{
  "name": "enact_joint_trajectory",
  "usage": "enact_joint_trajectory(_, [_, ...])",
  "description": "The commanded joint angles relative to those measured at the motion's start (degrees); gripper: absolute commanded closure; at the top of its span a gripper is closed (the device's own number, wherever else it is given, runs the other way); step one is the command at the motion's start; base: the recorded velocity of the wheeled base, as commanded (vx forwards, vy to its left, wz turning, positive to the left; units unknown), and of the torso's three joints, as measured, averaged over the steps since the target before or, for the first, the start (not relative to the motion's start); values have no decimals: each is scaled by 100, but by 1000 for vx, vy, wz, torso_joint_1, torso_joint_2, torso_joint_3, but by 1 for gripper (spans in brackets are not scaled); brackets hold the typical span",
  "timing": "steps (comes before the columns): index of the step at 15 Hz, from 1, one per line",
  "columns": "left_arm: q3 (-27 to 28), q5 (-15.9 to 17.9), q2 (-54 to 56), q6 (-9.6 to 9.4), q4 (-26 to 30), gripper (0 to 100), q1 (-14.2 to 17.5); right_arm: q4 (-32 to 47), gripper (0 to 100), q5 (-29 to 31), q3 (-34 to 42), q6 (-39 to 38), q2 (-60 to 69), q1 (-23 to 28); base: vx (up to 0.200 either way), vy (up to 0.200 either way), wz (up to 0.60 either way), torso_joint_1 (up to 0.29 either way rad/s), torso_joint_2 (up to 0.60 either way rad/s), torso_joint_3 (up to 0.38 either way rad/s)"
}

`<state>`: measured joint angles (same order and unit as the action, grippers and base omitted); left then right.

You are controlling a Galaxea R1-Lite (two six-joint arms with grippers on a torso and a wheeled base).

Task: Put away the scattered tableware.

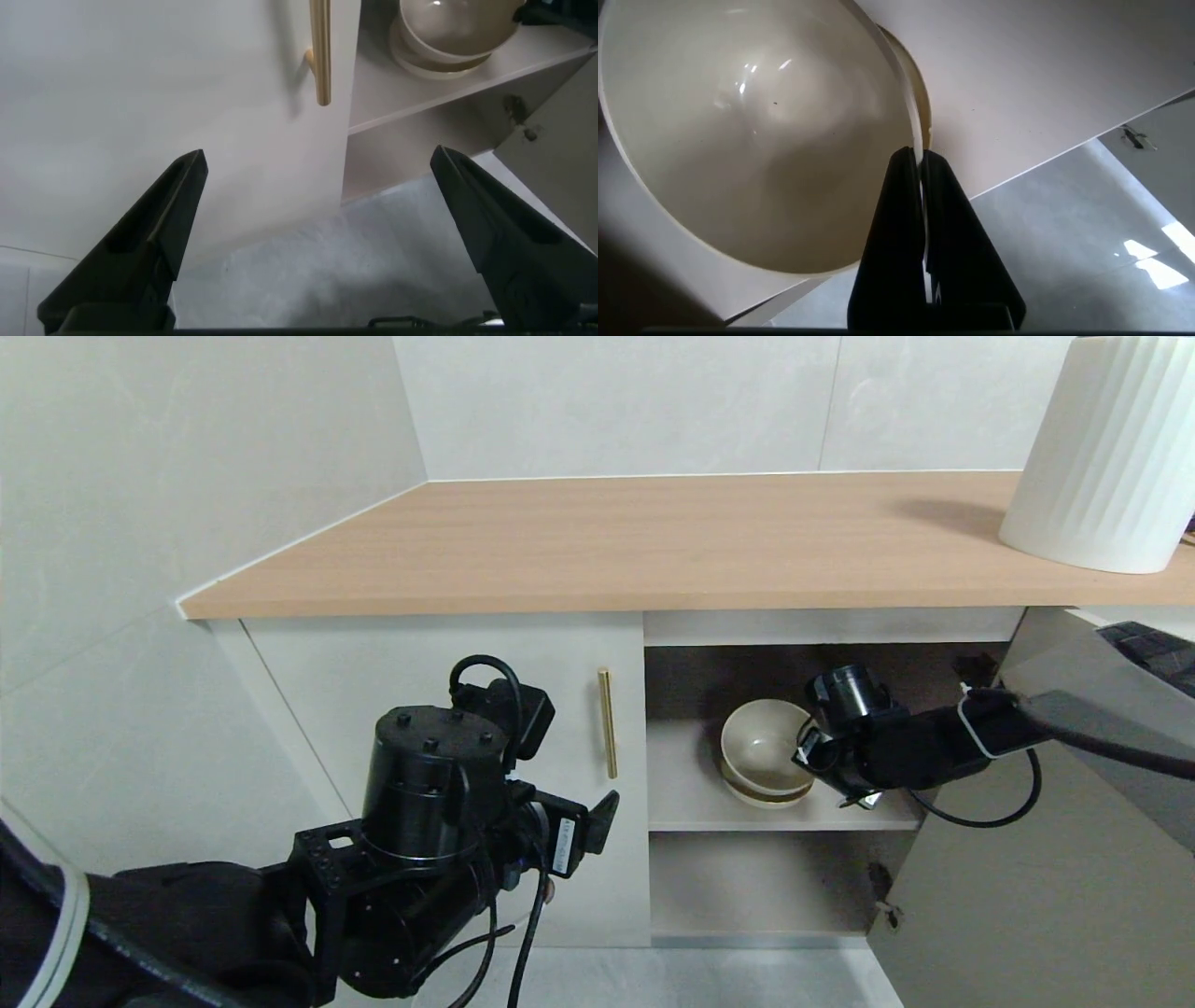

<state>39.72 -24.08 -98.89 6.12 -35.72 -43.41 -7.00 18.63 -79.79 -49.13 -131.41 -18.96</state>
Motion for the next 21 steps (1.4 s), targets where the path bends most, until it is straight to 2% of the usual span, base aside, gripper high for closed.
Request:
enact_joint_trajectory(1, [1,-1,-16,12,-5,0,-1,-3,100,1,-11,0,-25,-3,0,0,0,0,0,0])
enact_joint_trajectory(5, [1,-9,-16,65,-5,0,-1,-3,100,-8,-2,9,-33,-12,0,0,0,0,0,0])
enact_joint_trajectory(6, [1,-1,-16,65,3,0,-1,-3,0,-8,-2,9,-33,-12,0,0,0,0,0,0])
enact_joint_trajectory(12, [10,-1,-34,74,-5,0,-1,67,0,-79,121,44,107,-64,0,0,0,0,0,0])
enact_joint_trajectory(15, [-157,-1,151,74,-23,0,-1,67,0,-588,728,492,810,-161,0,0,0,0,0,0])
enact_joint_trajectory(16, [-395,26,450,82,-23,0,193,67,0,-984,1220,896,1487,-223,0,0,0,0,0,0])
enact_joint_trajectory(17, [-500,43,643,82,-23,0,333,76,0,-1107,1501,1098,1918,-293,0,0,0,0,0,0])
enact_joint_trajectory(19, [-755,272,1144,91,21,0,720,339,0,-1186,2213,1801,2973,-477,0,0,0,0,0,0])
enact_joint_trajectory(21, [-1071,316,1416,118,12,0,1045,594,0,-1195,2767,2179,3904,-750,0,0,0,0,0,0])
